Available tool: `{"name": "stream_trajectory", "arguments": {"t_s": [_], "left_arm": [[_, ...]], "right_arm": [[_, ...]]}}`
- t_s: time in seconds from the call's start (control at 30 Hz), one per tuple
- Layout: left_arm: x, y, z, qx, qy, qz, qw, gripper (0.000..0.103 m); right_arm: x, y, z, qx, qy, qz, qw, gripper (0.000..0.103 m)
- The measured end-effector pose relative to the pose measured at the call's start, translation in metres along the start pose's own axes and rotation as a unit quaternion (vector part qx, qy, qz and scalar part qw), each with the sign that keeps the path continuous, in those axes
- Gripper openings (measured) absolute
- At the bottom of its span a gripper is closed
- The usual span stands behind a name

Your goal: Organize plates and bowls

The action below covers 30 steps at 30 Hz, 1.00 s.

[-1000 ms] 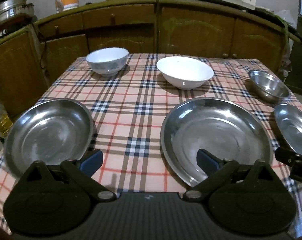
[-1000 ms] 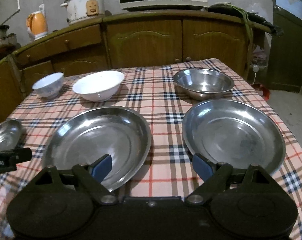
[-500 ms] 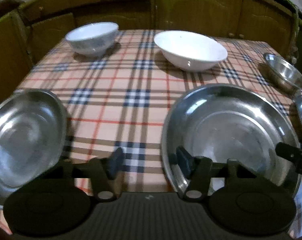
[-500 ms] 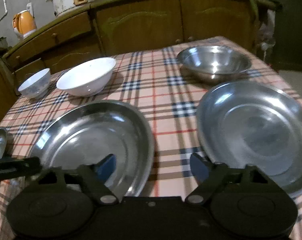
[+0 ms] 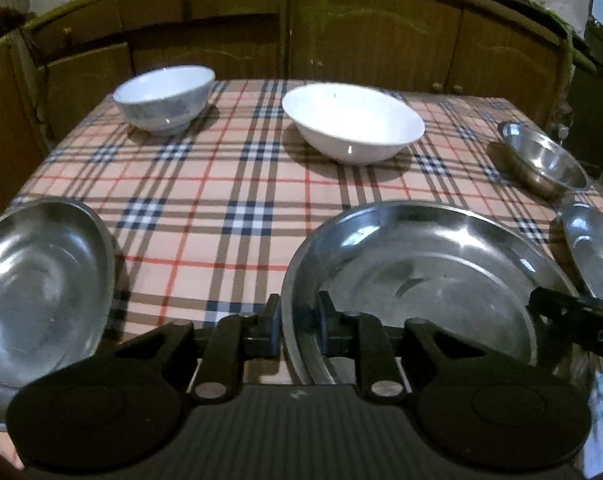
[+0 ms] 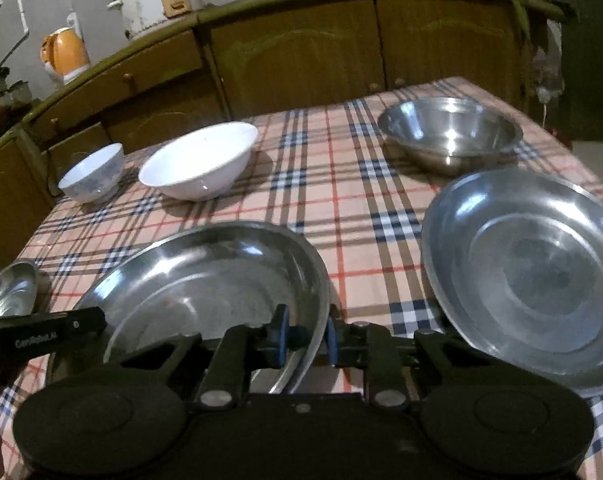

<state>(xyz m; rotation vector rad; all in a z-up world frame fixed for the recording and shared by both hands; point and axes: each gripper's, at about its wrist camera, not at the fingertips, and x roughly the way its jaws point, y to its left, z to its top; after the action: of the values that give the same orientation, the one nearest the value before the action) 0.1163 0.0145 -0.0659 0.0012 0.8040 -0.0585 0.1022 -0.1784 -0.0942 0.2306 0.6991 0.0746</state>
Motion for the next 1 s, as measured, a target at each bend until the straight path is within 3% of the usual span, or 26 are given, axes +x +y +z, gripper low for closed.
{"name": "stream_trajectory", "arguments": {"t_s": [1.0], "left_arm": [[-0.100, 0.006, 0.004, 0.000, -0.090, 0.017, 0.9958, 0.018]], "right_arm": [[-0.098, 0.033, 0.011, -0.031, -0.086, 0.019, 0.996, 0.025]]}}
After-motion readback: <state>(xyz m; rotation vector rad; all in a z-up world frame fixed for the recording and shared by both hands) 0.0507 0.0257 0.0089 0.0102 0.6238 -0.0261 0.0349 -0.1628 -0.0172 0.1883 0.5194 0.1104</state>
